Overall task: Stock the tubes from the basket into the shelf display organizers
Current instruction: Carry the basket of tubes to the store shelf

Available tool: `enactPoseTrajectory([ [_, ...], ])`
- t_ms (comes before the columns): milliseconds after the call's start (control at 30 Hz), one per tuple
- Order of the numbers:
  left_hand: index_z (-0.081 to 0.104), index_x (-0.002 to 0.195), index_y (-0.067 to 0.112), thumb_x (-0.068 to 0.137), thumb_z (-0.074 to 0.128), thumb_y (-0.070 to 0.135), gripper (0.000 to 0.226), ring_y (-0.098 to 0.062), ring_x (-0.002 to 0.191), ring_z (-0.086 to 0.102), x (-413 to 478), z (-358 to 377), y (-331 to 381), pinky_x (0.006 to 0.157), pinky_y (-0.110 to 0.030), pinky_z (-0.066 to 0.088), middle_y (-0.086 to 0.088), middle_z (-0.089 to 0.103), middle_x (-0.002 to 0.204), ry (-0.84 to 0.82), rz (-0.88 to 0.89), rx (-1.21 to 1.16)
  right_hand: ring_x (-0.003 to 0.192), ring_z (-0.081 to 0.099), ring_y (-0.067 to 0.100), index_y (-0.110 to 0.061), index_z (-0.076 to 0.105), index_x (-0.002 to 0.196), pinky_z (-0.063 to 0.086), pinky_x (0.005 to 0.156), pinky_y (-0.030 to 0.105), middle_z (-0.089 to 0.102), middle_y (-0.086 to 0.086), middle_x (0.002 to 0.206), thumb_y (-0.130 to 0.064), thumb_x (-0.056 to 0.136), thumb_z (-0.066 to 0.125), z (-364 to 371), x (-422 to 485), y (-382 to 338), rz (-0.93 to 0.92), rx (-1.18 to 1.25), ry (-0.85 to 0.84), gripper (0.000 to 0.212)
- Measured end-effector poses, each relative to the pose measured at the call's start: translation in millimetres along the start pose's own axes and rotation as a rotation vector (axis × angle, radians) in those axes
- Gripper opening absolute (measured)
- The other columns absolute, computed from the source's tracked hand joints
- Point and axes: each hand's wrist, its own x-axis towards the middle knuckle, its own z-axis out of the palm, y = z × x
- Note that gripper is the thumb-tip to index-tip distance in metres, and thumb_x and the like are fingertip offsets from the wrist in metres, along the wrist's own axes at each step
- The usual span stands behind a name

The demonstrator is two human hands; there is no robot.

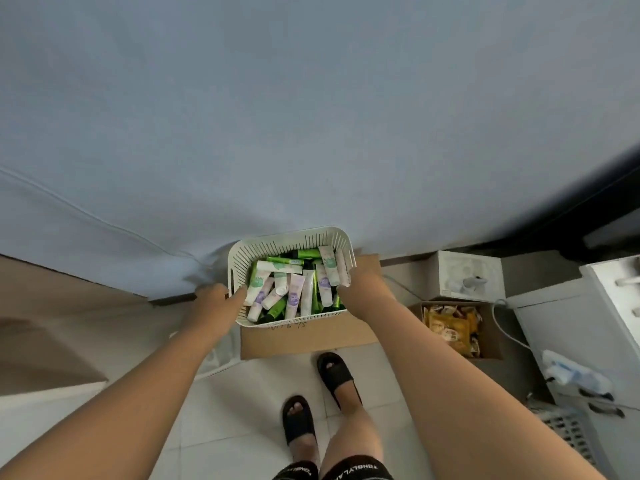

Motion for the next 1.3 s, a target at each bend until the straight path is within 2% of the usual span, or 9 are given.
enactPoseTrajectory([
  [167,0.064,0.109,0.017,0.083,0.042,0.07,0.062,-0.029,0.087,0.064,85.8,54.3,-21.5,0.066,-0.034,0.042,-0.013,0.061,0.117,0.005,-0.195,-0.11,0.105,0.058,0.03,-0.012,0.051,0.134,0.054,0.083,0.04,0.052,0.011,0.133,-0.022,0.098,0.046,38.0,80.8,28.4,0.049,-0.024,0.01,0.037],
  [300,0.063,0.115,0.016,0.07,0.043,0.075,0.077,-0.033,0.093,0.065,136.3,87.8,-40.6,0.079,-0.041,0.052,-0.014,0.059,0.122,0.043,-0.317,-0.273,0.122,0.051,0.032,-0.008,0.041,0.144,0.053,0.091,0.045,0.038,0.011,0.148,-0.018,0.097,0.048,60.6,128.8,43.0,0.029,-0.035,0.066,0.048],
  [433,0.065,0.115,0.01,0.062,0.043,0.075,0.087,-0.033,0.093,0.066,164.8,104.0,-49.5,0.07,-0.036,0.047,-0.017,0.061,0.121,0.104,-0.38,-0.409,0.122,0.051,0.031,-0.003,0.03,0.15,0.041,0.081,0.035,0.03,0.014,0.155,-0.016,0.099,0.047,71.8,158.7,44.8,0.101,0.146,0.06,0.056],
  [567,0.069,0.099,0.004,0.087,0.052,0.053,0.053,-0.029,0.069,0.064,183.8,106.0,-45.7,0.062,-0.031,0.045,-0.021,0.072,0.095,0.164,-0.397,-0.53,0.095,0.049,0.026,-0.002,0.038,0.146,0.037,0.063,0.028,0.042,0.014,0.147,-0.02,0.1,0.046,73.8,186.3,45.4,0.144,0.271,0.031,0.05],
  [733,0.059,0.095,0.015,0.095,0.053,0.037,0.023,-0.025,0.076,0.065,202.8,115.6,-49.4,0.056,-0.027,0.044,-0.005,0.065,0.086,0.173,-0.394,-0.66,0.066,0.049,0.012,-0.004,0.048,0.135,0.03,0.046,0.024,0.057,0.007,0.104,-0.032,0.103,0.045,78.7,211.5,43.6,0.182,0.329,0.057,0.042],
  [833,0.058,0.109,0.015,0.097,0.052,0.036,0.025,-0.024,0.068,0.065,209.3,123.1,-47.9,0.059,-0.029,0.047,-0.006,0.068,0.088,0.136,-0.418,-0.673,0.063,0.046,0.01,-0.005,0.053,0.127,0.031,0.048,0.026,0.048,-0.001,0.081,-0.024,0.102,0.043,84.8,223.0,46.0,0.191,0.419,0.099,0.033],
  [1000,0.057,0.091,0.013,0.094,0.053,0.037,0.025,-0.02,0.052,0.041,205.7,115.6,-44.7,0.056,-0.027,0.036,-0.003,0.05,0.067,0.12,-0.487,-0.734,0.059,0.047,0.02,-0.013,0.052,0.084,0.036,0.055,0.026,0.048,0.0,0.066,-0.033,0.098,0.046,79.1,222.9,41.0,0.188,0.518,0.056,0.025],
  [1133,0.057,0.092,0.012,0.099,0.054,0.04,0.029,-0.019,0.053,0.042,162.6,94.9,-52.7,0.055,-0.029,0.038,-0.004,0.049,0.066,0.082,-0.486,-0.791,0.064,0.058,0.022,-0.011,0.055,0.097,0.044,0.06,0.031,0.062,0.006,0.077,-0.047,0.092,0.049,57.4,196.3,31.6,0.138,0.444,-0.049,0.036],
  [1300,0.061,0.093,0.004,0.099,0.052,0.048,0.045,-0.025,0.054,0.055,79.7,52.5,-85.3,0.055,-0.033,0.048,-0.015,0.065,0.073,0.159,-0.589,-0.884,0.085,0.069,0.034,-0.01,0.058,0.087,0.059,0.078,0.043,0.07,0.018,0.095,-0.028,0.101,0.043,22.3,159.6,-18.8,0.008,0.229,-0.137,0.027],
])
